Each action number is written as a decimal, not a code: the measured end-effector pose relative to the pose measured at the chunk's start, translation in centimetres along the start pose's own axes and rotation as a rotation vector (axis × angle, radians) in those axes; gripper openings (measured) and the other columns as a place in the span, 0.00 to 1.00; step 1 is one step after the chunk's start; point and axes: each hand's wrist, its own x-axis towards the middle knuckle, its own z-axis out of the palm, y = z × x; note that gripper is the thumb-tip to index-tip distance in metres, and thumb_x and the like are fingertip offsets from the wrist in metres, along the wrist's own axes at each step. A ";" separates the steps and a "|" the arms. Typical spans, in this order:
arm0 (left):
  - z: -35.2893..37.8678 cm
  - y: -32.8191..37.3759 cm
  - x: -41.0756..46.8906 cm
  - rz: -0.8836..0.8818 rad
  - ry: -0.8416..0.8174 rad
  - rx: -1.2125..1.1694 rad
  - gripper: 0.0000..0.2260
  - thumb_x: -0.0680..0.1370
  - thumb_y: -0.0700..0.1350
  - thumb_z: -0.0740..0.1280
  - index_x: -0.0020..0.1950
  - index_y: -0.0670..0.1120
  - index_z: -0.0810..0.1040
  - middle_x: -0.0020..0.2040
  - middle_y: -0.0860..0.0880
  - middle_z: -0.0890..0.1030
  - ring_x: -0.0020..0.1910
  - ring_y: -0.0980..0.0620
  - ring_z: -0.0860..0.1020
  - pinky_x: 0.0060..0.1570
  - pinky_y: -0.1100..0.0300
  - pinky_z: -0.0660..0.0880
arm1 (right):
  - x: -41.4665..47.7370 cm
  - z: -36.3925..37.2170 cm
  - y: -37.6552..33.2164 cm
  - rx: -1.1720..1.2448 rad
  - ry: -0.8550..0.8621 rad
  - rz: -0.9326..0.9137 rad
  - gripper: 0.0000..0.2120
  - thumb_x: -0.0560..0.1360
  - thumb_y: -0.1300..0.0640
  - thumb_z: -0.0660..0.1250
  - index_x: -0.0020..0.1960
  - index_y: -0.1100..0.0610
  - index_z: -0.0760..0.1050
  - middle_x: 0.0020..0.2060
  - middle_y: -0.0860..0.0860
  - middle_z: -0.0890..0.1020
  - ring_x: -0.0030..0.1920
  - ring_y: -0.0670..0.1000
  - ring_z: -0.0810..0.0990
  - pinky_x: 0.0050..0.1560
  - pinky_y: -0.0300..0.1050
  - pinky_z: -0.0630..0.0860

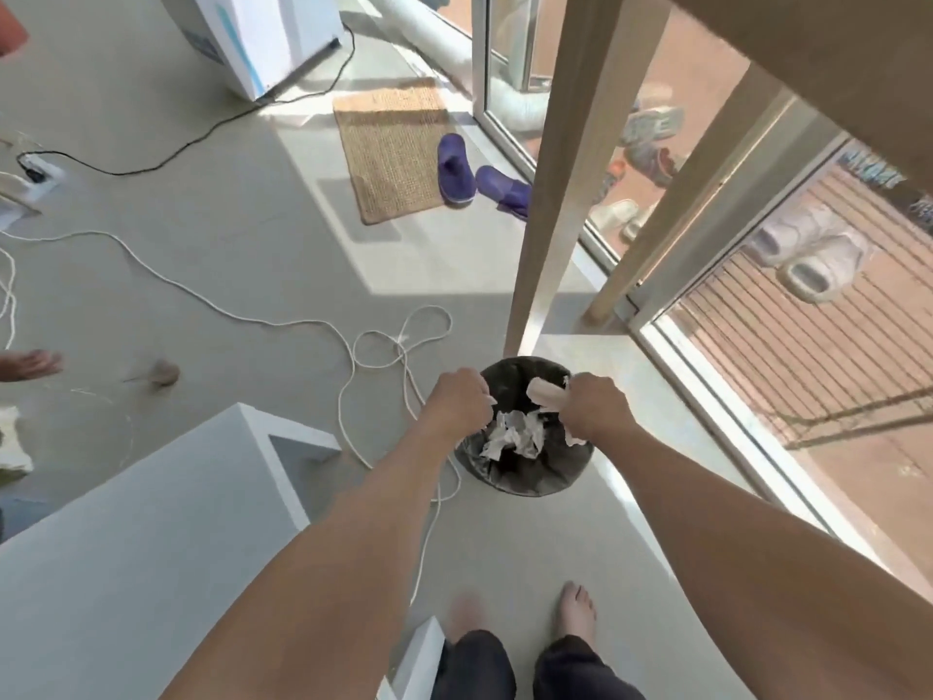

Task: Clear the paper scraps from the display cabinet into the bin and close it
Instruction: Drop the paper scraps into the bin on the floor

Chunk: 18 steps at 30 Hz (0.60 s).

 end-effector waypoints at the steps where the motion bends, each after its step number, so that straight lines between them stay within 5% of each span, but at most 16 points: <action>1: 1.2 -0.4 1.0 -0.009 -0.021 -0.004 0.11 0.76 0.38 0.63 0.54 0.38 0.83 0.55 0.39 0.83 0.57 0.41 0.80 0.53 0.59 0.74 | 1.1 1.0 0.6 -0.004 -0.006 0.016 0.12 0.72 0.61 0.63 0.54 0.62 0.75 0.46 0.57 0.81 0.48 0.60 0.79 0.44 0.46 0.71; 7: 6.6 -2.5 6.1 -0.057 -0.095 -0.021 0.13 0.79 0.44 0.60 0.57 0.42 0.80 0.44 0.49 0.80 0.58 0.42 0.79 0.46 0.58 0.71 | 6.4 5.4 3.0 0.009 -0.040 0.064 0.15 0.73 0.60 0.62 0.59 0.62 0.76 0.45 0.53 0.78 0.42 0.55 0.74 0.43 0.44 0.70; 9: 7.6 -2.9 7.1 -0.040 -0.149 0.027 0.18 0.78 0.42 0.60 0.68 0.43 0.73 0.60 0.49 0.79 0.67 0.43 0.73 0.58 0.57 0.70 | 7.2 6.2 3.2 0.087 -0.061 0.082 0.14 0.72 0.54 0.62 0.53 0.60 0.76 0.44 0.52 0.78 0.40 0.54 0.76 0.38 0.43 0.70; 11: 8.3 -3.3 7.6 -0.064 -0.192 -0.005 0.28 0.77 0.40 0.60 0.77 0.49 0.60 0.75 0.48 0.67 0.74 0.45 0.65 0.68 0.58 0.64 | 7.6 6.5 3.4 0.157 -0.086 0.101 0.19 0.69 0.42 0.61 0.47 0.57 0.75 0.43 0.52 0.81 0.40 0.54 0.79 0.36 0.43 0.70; 15: 8.9 -2.9 7.9 -0.055 -0.232 -0.052 0.33 0.77 0.45 0.60 0.79 0.54 0.49 0.77 0.45 0.64 0.74 0.42 0.64 0.71 0.51 0.64 | 7.9 6.7 4.4 0.045 -0.173 0.041 0.26 0.70 0.53 0.72 0.66 0.57 0.71 0.54 0.55 0.79 0.49 0.54 0.78 0.43 0.43 0.74; 18: 8.8 -2.5 7.6 -0.043 -0.217 -0.038 0.31 0.77 0.45 0.59 0.78 0.54 0.51 0.74 0.43 0.68 0.71 0.42 0.67 0.67 0.53 0.65 | 7.4 6.3 4.8 0.039 -0.165 -0.001 0.30 0.70 0.54 0.73 0.68 0.57 0.69 0.60 0.55 0.78 0.54 0.55 0.78 0.51 0.44 0.73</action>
